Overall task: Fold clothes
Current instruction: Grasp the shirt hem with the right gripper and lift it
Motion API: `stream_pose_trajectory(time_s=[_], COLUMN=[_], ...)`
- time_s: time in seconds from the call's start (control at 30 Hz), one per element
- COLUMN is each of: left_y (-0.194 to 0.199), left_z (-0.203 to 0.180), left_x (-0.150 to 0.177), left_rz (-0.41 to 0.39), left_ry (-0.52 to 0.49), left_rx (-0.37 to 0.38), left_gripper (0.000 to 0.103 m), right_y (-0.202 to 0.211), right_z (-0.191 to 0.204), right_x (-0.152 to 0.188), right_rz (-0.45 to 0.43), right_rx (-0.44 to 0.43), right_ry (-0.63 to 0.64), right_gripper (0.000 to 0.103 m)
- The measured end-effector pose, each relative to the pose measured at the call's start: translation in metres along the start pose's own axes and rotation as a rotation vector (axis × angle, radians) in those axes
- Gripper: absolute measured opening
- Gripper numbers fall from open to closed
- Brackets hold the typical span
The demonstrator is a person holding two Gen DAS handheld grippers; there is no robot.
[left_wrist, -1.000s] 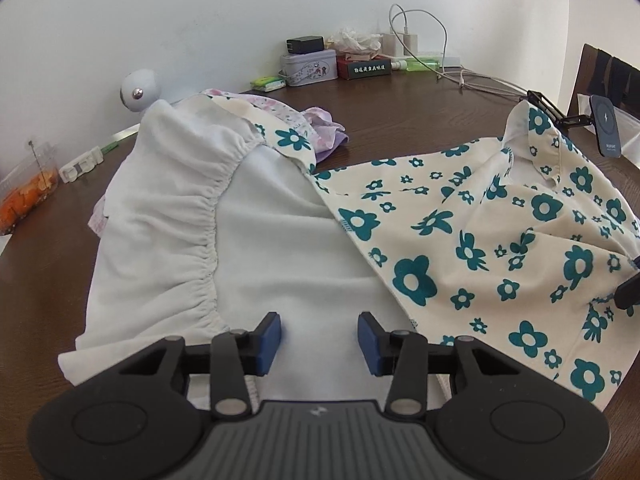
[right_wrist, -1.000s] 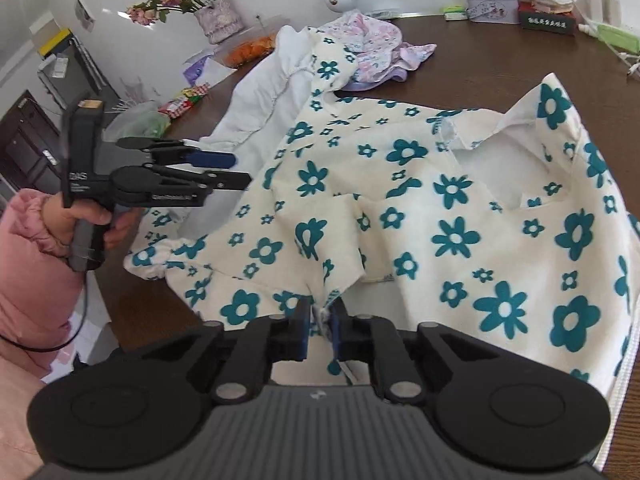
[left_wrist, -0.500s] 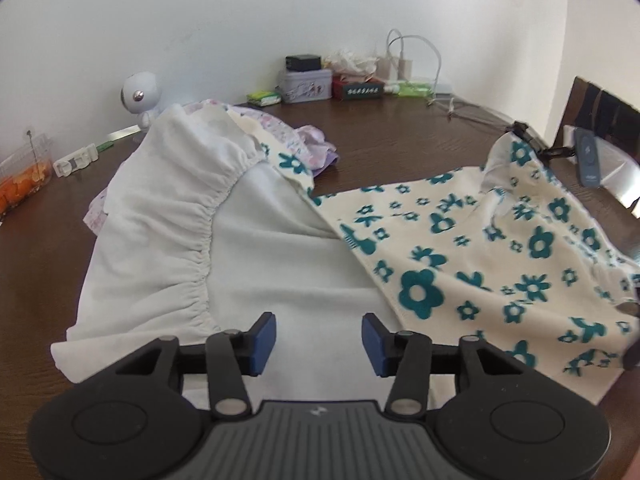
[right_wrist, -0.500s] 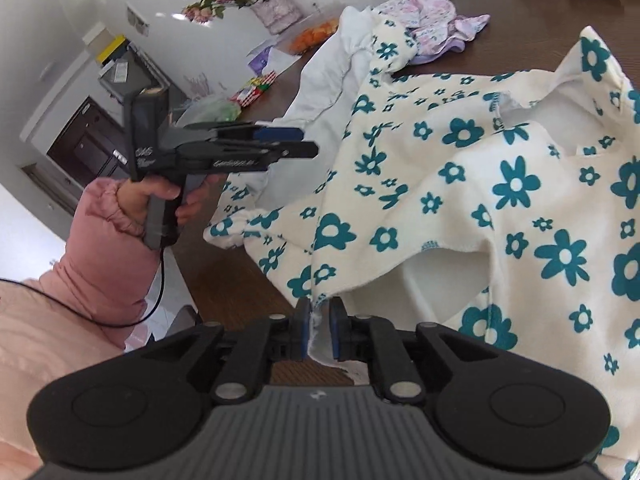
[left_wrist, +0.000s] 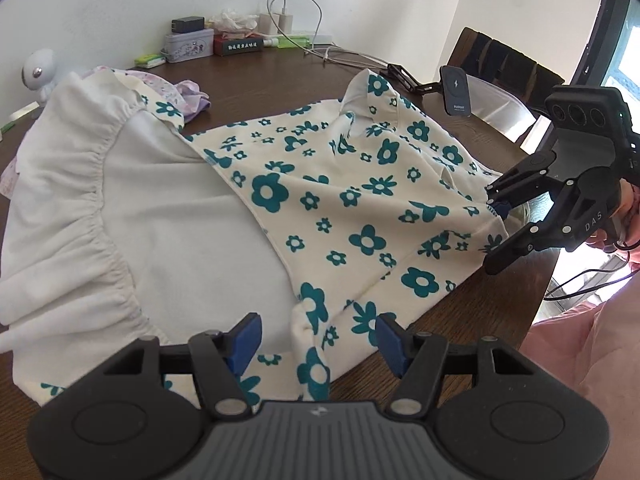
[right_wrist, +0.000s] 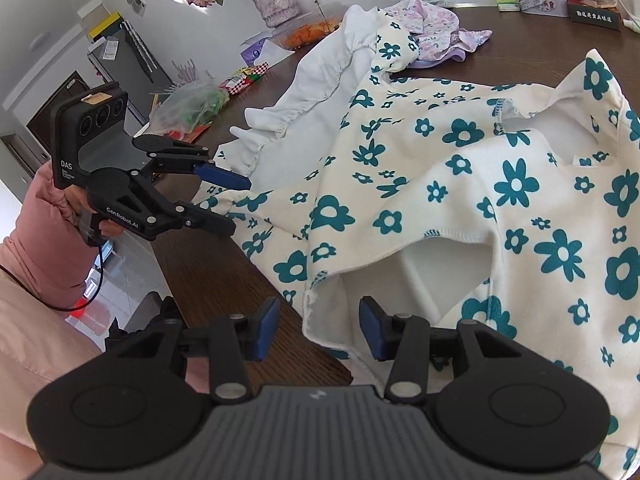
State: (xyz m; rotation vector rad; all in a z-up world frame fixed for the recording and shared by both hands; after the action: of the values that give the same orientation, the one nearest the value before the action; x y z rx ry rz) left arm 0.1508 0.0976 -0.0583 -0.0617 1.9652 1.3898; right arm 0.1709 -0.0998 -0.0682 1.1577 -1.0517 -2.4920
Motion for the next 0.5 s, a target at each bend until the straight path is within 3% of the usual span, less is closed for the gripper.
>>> stream_pose_trajectory(time_s=[0.07,0.1,0.13,0.2,0.37,0.5], left_y=[-0.005,-0.005,-0.004,0.002,0.038,0.035], left_z=[-0.001,-0.001,0.000,0.003,0.014,0.016], left_x=[0.001,0.000,-0.001,-0.003,-0.004,0.007], left_rz=[0.016,0.015,0.011,-0.009,-0.091,-0.044], left_ry=[0.022,0.042,0.054,0.067,0.076,0.066], left_rx=[0.040,0.061,0.064,0.048,0.087,0.116], left_gripper=[0.011,0.007,0.007,0.006,0.006,0.006], right_y=[-0.003,-0.003,-0.002,0.003,0.028,0.020], right_z=[0.000,-0.001,-0.002,-0.003,0.008,0.011], right_x=[0.001,0.001,0.001,0.000,-0.006,0.007], right_rz=[0.011,0.014,0.013,-0.002,-0.047,0.018], right_rx=[0.017,0.024,0.028,0.020,-0.116,-0.123], right_ry=[-0.003,-0.008,-0.016,-0.039,-0.063,-0.048], right_gripper=[0.029,0.019,0.009,0.003,0.002,0.002])
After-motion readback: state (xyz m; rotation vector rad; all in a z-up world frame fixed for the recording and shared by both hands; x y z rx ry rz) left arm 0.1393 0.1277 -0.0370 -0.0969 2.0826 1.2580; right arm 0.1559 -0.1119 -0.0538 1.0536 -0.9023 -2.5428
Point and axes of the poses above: each gripper's, at about its wrist camera, not at the fingertips, and y roughly against the way its jaws point, z to its left, x to its underside, the point moved 9 cm from there along -y, roughly the way its jaws point, and after that the axes turned 1 degree about y, right-handed, at the moved point
